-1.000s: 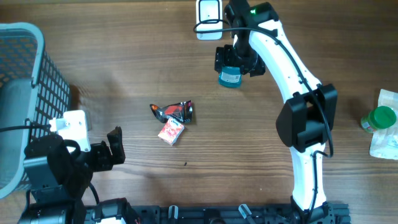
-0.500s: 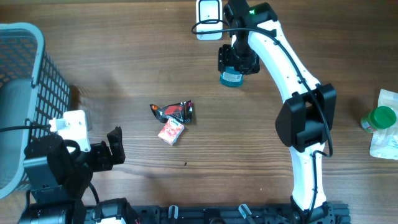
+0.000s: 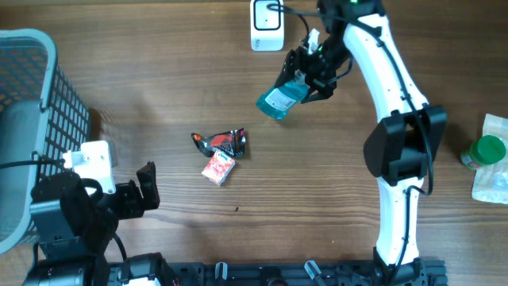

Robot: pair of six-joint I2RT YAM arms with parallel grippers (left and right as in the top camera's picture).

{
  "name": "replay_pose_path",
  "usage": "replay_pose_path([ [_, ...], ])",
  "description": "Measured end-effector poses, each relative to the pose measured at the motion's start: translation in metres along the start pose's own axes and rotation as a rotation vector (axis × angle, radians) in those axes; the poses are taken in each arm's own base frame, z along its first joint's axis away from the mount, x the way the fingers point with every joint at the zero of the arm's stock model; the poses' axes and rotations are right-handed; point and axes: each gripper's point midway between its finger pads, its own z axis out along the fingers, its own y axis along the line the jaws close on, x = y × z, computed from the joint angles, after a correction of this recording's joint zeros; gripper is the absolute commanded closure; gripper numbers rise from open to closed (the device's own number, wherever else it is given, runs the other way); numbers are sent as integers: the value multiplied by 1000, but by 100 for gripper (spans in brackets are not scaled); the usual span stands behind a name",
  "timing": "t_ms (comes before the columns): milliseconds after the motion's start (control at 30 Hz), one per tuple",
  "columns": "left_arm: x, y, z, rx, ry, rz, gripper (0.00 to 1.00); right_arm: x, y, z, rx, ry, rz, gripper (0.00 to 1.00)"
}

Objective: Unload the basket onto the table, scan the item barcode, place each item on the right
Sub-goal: 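Hold the bottle's label in front of the white scanner, then set the bottle down below the scanner and open the right gripper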

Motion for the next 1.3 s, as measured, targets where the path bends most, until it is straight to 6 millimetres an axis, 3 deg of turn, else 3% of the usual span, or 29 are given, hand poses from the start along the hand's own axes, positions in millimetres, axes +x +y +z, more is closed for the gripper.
replay_pose_path([
  [133, 0, 0, 0, 0, 0, 0, 0, 4, 19, -12, -174, 57, 104, 46],
  [367, 0, 0, 0, 0, 0, 0, 0, 8, 37, -25, -321, 127, 211, 50],
  [600, 0, 0, 0, 0, 0, 0, 0, 6, 36, -28, -329, 121, 208, 52],
  [700, 0, 0, 0, 0, 0, 0, 0, 1, 22, -24, -247, 79, 216, 51],
  [767, 0, 0, 0, 0, 0, 0, 0, -7, 2, -20, -130, 18, 226, 42],
  [800, 0, 0, 0, 0, 0, 0, 0, -11, -8, -19, -76, -10, 229, 31],
  [833, 0, 0, 0, 0, 0, 0, 0, -16, -21, -19, -3, -48, 235, 8],
  [867, 0, 0, 0, 0, 0, 0, 0, -20, -31, -19, 55, -79, 239, 0],
  [967, 0, 0, 0, 0, 0, 0, 0, -38, -52, -24, 177, -178, 172, 0],
  [1100, 0, 0, 0, 0, 0, 0, 0, -64, -62, -30, 318, -292, -44, 0],
  [1167, 0, 0, 0, 0, 0, 0, 0, -67, -51, -22, 372, -312, -169, 0],
  [1300, 0, 0, 0, 0, 0, 0, 0, -62, -6, 8, 437, -343, -406, 0],
])
